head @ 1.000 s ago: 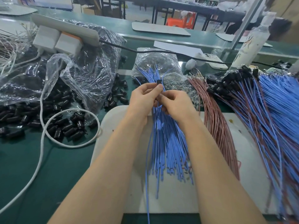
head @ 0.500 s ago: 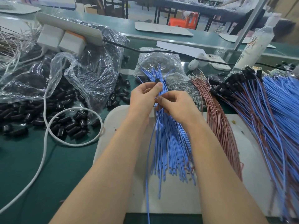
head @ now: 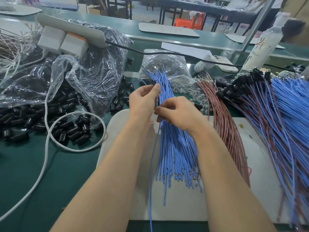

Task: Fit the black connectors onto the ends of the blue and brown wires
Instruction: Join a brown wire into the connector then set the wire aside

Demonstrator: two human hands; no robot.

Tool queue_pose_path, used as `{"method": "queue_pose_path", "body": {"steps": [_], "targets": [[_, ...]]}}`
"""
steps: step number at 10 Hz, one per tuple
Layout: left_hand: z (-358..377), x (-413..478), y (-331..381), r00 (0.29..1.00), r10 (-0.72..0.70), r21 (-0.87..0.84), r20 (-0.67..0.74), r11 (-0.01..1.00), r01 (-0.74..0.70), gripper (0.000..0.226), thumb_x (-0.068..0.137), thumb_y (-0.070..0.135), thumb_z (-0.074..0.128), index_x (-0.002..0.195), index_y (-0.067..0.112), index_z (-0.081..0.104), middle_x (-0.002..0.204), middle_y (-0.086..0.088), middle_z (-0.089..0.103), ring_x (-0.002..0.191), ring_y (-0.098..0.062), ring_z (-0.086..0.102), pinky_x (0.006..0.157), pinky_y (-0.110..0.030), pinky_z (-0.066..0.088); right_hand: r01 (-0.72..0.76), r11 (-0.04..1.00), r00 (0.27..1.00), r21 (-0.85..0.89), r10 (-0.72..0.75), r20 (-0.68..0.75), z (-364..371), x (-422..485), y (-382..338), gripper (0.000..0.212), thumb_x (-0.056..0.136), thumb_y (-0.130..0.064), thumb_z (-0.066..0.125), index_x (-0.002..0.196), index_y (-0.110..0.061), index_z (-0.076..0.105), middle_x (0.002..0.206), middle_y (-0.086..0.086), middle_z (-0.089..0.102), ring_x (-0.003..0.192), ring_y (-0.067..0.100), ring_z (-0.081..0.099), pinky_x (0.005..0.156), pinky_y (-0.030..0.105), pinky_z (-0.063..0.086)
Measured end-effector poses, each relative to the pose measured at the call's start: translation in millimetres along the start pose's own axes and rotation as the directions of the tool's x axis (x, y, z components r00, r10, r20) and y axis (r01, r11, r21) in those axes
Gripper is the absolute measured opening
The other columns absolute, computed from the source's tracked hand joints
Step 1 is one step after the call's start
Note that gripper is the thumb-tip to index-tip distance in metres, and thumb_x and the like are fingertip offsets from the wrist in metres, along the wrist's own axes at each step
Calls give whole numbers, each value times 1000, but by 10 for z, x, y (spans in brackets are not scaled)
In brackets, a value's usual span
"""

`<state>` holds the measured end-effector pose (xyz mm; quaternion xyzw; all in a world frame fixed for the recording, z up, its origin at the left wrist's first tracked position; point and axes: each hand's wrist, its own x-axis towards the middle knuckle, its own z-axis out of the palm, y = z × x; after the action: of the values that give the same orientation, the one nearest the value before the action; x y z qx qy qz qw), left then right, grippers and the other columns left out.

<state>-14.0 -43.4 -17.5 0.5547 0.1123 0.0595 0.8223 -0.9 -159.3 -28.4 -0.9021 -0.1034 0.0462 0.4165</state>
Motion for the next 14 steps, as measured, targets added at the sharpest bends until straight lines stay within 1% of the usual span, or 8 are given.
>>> {"method": "queue_pose_path", "body": {"steps": [2,3,4,5,6,8,10,14], "targets": [[-3,38,-8,1000,-2,65,-2,998,2,23,91,12,61,69,16,59,68,1,57,56,-6,52,61,-19,46,-74,997,997,-14,73,-23,-103,-85,-66,29,92,-39,58,79,-16,71,65,-6,68,63,16,59,71,38,52],[-49,86,-9,995,-96,-27,-30,995,95,17,88,12,64,71,11,62,64,1,61,50,-4,54,56,-18,48,-228,960,903,-164,146,-405,-333,-148,46,25,90,-39,60,92,-16,69,86,0,71,75,16,62,67,27,46],[-60,98,-11,988,-151,-53,-4,987,151,13,87,16,65,75,12,64,58,6,62,48,-2,55,51,-17,48,-468,855,812,-223,317,-489,-478,-191,211,28,87,-30,66,109,-14,61,110,9,65,102,27,59,81,32,45],[-53,93,-19,978,-206,-58,43,976,209,11,88,19,65,79,12,64,57,8,63,48,0,55,49,-15,47,-545,797,802,-260,404,-441,-439,-166,281,33,86,-23,64,116,-13,56,119,11,61,112,31,55,94,38,46],[-55,76,-6,966,-243,-76,94,965,250,11,87,20,66,79,13,65,62,7,65,49,-1,55,51,-15,48,-516,820,804,-247,364,-469,-434,-169,255,31,87,-22,63,115,-14,55,117,9,61,111,29,55,96,40,45],[3,63,-20,940,-305,-54,155,947,317,9,88,22,64,81,16,64,63,7,61,47,-2,51,51,-15,43,50,998,864,-44,-65,-499,-254,-207,-84,12,88,-22,64,93,-13,70,81,-4,67,71,5,59,69,16,46],[27,74,-51,950,-256,1,182,966,260,11,89,21,64,80,15,61,58,7,54,44,-2,48,47,-14,41,111,992,897,-54,-124,-425,-93,-191,-179,14,87,-21,67,91,-10,74,83,1,72,76,10,64,76,19,48],[27,55,-77,974,-144,65,172,989,135,13,89,12,63,77,8,62,59,0,49,54,-8,45,50,-15,41,106,992,908,-65,-123,-401,-97,-176,-145,11,87,-18,65,79,-11,69,65,-6,61,62,7,54,62,11,39]]}}
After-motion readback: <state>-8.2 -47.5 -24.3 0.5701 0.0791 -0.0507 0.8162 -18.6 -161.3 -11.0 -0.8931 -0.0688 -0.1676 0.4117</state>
